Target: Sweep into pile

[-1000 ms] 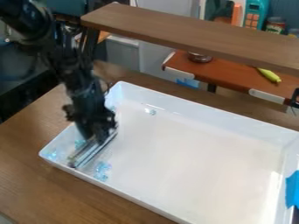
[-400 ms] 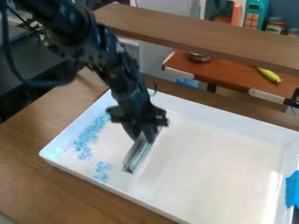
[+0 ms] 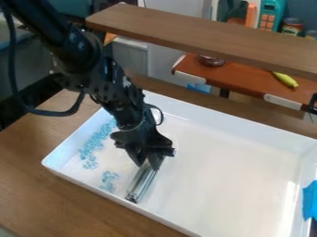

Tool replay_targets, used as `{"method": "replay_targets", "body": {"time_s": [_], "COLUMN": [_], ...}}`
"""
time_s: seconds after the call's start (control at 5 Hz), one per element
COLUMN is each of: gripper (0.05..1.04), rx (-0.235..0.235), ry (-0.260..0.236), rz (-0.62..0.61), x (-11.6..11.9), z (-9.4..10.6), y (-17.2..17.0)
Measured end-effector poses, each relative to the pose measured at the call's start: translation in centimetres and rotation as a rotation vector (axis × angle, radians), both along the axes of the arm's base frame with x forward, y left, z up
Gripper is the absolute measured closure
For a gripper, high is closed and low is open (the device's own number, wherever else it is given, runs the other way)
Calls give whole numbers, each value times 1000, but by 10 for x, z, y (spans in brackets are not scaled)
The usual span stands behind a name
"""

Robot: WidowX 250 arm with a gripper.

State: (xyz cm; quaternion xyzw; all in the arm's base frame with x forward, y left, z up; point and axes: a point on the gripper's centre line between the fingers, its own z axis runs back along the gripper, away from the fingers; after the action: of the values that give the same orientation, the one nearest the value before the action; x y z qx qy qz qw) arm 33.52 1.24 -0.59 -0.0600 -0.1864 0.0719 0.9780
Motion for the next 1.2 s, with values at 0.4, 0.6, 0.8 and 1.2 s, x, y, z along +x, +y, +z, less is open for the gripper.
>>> {"method": "replay_targets", "body": {"time_s": [0.4, 0.6, 0.8, 1.2], "gripper": [745, 745, 745, 745], "rx": [77, 134, 195, 39], "ry": [31, 63, 74, 14], "rz": [-24, -68, -104, -15], "x": [3, 0, 0, 5], "z": [-1, 1, 2, 3], "y": [53, 81, 100, 78]}}
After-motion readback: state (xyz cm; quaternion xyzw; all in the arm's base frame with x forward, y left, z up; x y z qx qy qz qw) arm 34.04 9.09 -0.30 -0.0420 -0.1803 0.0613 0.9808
